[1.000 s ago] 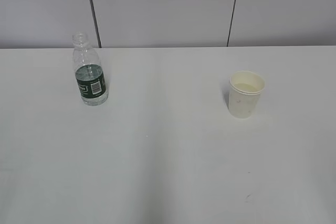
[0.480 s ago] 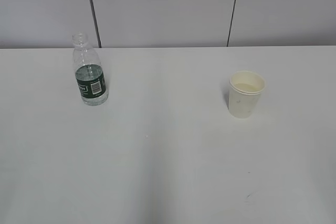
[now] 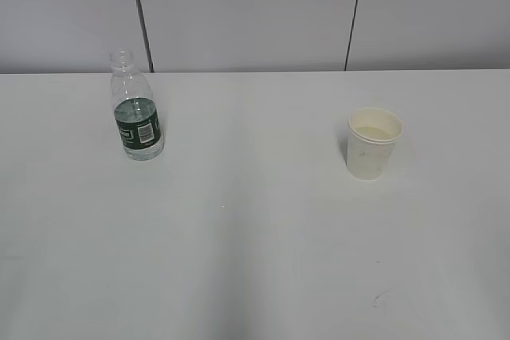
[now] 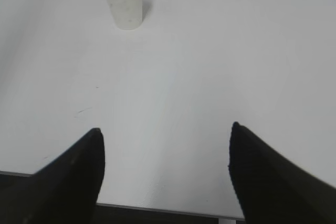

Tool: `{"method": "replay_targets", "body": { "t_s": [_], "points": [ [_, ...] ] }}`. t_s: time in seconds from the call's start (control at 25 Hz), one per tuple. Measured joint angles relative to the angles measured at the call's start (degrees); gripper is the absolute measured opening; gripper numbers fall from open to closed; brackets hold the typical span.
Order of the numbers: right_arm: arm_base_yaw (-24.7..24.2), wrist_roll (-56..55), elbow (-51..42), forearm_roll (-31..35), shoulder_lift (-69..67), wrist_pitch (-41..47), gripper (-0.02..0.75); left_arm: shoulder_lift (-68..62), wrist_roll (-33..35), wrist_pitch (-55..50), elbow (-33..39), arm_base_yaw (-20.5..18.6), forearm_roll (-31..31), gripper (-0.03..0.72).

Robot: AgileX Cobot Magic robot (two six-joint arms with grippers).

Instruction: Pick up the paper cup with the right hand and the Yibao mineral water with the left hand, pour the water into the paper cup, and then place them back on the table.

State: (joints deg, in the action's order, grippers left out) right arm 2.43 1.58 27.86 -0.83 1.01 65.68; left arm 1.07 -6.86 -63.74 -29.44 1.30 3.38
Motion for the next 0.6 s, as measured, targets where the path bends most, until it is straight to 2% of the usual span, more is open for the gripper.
{"method": "replay_targets", "body": {
  "t_s": [0.6],
  "points": [
    [0.00, 0.00, 0.00, 0.00, 0.00, 0.00, 0.577, 0.00, 0.00, 0.00, 0.00, 0.00, 0.00, 0.342]
  ]
}}
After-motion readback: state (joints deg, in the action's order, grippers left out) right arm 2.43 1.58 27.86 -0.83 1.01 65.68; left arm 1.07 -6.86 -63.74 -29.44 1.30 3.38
